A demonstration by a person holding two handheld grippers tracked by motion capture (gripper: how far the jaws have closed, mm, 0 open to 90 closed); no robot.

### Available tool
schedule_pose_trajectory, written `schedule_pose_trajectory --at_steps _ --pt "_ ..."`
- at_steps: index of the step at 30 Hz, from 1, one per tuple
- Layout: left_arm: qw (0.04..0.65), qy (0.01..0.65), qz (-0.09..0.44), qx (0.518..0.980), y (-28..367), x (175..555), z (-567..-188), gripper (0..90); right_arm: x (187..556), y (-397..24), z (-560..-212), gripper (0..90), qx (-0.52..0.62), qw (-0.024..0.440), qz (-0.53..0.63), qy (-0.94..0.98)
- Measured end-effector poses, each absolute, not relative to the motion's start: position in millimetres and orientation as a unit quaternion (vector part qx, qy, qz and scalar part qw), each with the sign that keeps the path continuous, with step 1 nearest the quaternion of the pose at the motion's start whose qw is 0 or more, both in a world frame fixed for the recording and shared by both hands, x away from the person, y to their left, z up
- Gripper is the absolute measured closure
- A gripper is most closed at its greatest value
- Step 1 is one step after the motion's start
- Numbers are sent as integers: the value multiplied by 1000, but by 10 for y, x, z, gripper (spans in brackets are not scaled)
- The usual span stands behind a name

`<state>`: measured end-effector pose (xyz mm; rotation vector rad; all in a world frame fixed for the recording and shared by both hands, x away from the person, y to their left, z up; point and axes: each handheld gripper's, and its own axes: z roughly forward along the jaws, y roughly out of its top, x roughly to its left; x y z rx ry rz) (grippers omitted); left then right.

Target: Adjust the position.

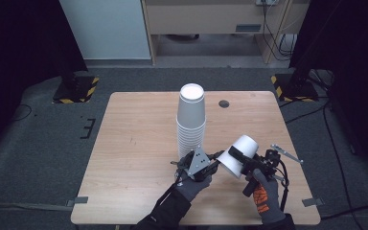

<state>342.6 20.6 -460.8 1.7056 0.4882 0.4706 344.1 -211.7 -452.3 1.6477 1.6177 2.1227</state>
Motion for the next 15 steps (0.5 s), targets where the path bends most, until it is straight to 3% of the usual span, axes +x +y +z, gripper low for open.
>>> schedule_pose_trajectory --at_steps 10,15 --pt "602 206 196 746 298 3372 -4602 849 3464 -2129 -4548 8 530 2 674 515" --pt "603 203 193 747 354 3324 -4583 853 3475 -2184 -4570 48 545 31 670 502"
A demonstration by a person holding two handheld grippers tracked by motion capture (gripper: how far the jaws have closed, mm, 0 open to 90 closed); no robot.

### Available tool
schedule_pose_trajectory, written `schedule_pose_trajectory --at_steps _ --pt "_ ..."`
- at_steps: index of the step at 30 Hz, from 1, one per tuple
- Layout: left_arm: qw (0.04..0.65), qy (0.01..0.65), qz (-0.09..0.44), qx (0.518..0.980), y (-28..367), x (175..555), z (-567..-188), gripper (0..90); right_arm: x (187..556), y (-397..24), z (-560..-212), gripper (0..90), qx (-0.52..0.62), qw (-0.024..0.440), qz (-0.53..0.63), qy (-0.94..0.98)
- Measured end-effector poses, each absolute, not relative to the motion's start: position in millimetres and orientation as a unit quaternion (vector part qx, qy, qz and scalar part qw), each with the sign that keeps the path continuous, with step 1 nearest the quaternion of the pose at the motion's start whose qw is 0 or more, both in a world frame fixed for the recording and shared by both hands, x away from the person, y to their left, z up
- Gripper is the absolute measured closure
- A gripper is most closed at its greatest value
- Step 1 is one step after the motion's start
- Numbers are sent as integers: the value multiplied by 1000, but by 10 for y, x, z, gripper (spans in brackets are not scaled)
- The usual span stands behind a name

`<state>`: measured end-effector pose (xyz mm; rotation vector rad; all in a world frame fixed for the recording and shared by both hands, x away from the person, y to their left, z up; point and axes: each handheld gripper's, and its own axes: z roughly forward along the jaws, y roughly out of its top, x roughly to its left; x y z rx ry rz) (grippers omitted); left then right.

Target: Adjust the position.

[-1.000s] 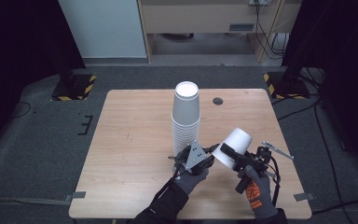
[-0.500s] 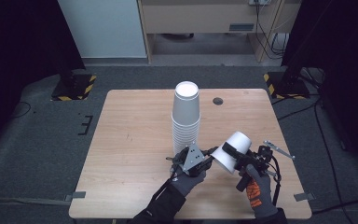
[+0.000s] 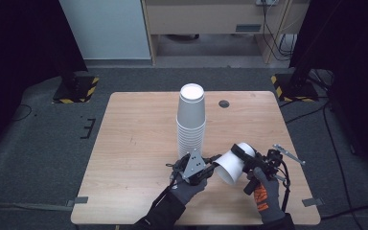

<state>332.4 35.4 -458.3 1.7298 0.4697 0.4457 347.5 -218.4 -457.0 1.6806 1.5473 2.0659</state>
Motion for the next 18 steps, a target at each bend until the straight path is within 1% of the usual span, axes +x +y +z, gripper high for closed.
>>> schedule_pose_trajectory --at_steps 10,18 --pt "599 207 191 750 546 3288 -4523 852 3506 -2287 -4603 63 559 62 654 505" --pt "594 214 195 750 718 3256 -4458 852 3535 -2378 -4617 81 560 102 645 510"
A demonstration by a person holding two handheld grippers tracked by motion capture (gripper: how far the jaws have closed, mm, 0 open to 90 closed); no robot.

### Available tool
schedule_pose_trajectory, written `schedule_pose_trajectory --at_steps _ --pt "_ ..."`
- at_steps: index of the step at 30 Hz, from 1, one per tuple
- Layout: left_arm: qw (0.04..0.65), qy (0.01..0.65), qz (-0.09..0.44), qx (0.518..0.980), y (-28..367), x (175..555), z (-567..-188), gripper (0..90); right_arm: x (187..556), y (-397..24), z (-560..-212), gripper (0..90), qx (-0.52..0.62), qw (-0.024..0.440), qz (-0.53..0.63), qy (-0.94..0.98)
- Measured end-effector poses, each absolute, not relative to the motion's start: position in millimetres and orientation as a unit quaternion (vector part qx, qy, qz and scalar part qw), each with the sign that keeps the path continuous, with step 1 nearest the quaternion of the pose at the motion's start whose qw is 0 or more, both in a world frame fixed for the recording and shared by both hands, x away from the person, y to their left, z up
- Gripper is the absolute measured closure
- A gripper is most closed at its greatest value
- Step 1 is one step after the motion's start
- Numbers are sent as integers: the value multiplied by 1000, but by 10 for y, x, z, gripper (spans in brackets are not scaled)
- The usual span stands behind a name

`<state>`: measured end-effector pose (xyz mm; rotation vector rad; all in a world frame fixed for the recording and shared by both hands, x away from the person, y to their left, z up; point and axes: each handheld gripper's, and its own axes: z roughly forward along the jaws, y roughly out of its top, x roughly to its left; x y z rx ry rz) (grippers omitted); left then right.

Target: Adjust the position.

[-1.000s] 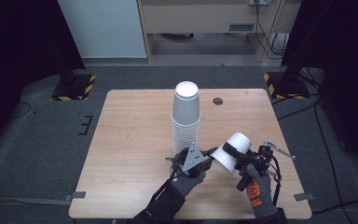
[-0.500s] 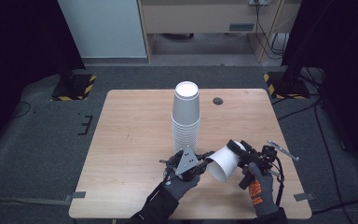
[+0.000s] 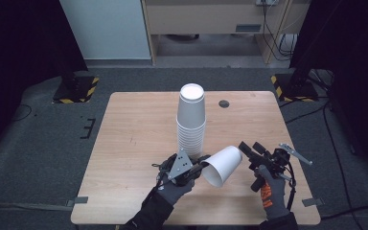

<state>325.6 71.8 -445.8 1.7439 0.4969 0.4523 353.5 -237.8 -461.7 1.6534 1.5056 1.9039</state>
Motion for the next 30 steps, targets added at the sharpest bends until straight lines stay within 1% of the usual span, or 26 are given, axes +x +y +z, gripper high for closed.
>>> schedule_pose_trajectory --at_steps 4,9,10,17,24,30 --pt "595 220 194 748 839 3228 -4439 852 3547 -2408 -4626 86 557 116 638 520" --pt "593 230 189 748 1052 3198 -4454 852 3553 -2419 -4638 90 550 151 609 551" --pt "593 230 189 748 1052 3198 -4454 852 3553 -2419 -4638 90 550 151 609 551" --pt "588 241 179 751 1280 3162 -4502 853 3586 -2408 -4668 89 536 199 568 592" --pt "583 253 165 755 1421 3149 -4540 853 3592 -2432 -4689 87 531 214 543 614" --pt "572 267 164 758 1561 3113 -4590 852 3574 -2477 -4731 84 527 232 520 632"
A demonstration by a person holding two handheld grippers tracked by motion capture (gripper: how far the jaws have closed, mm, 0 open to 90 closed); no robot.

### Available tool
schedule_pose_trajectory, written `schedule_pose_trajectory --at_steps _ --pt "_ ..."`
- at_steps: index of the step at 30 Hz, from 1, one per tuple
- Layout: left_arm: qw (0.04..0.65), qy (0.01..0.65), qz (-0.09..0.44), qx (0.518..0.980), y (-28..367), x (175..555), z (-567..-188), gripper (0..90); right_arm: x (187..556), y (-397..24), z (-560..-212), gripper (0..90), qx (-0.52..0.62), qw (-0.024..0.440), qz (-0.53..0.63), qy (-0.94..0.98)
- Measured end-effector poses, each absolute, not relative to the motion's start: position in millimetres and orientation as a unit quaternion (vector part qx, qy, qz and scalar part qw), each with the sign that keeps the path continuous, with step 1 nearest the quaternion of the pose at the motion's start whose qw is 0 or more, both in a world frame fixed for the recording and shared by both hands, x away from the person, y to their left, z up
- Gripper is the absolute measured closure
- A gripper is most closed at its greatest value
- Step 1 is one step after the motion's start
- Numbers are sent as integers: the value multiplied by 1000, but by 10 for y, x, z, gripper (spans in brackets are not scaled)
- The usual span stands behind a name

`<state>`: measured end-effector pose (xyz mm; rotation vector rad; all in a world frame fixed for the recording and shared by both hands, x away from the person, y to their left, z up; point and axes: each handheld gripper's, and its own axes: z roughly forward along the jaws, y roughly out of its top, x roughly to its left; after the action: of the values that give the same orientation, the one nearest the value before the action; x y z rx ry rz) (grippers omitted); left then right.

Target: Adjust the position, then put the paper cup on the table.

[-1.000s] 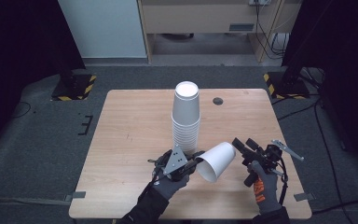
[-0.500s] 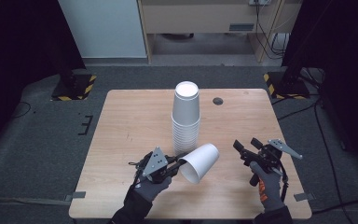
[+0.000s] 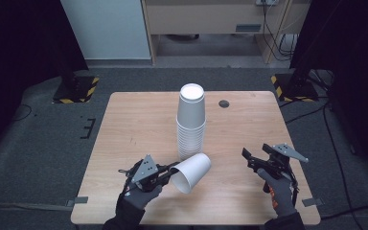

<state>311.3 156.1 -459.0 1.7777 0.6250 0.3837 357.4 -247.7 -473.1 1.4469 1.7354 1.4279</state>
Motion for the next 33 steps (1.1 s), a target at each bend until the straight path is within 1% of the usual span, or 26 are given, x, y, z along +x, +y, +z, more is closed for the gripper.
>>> schedule_pose_trajectory --at_steps 3,8,17,28,33 --pt "566 276 163 759 1656 3096 -4616 852 3574 -2463 -4746 82 522 244 506 642" --pt "549 294 162 765 1824 3054 -4667 852 3587 -2442 -4769 78 519 249 492 653" --pt "536 323 169 762 2048 3018 -4701 852 3593 -2419 -4809 75 515 254 474 667" --pt "529 369 196 738 2344 2982 -4633 852 3614 -2435 -4851 74 520 252 459 675" --pt "517 395 212 729 2479 2990 -4598 850 3628 -2448 -4859 74 521 251 456 676"
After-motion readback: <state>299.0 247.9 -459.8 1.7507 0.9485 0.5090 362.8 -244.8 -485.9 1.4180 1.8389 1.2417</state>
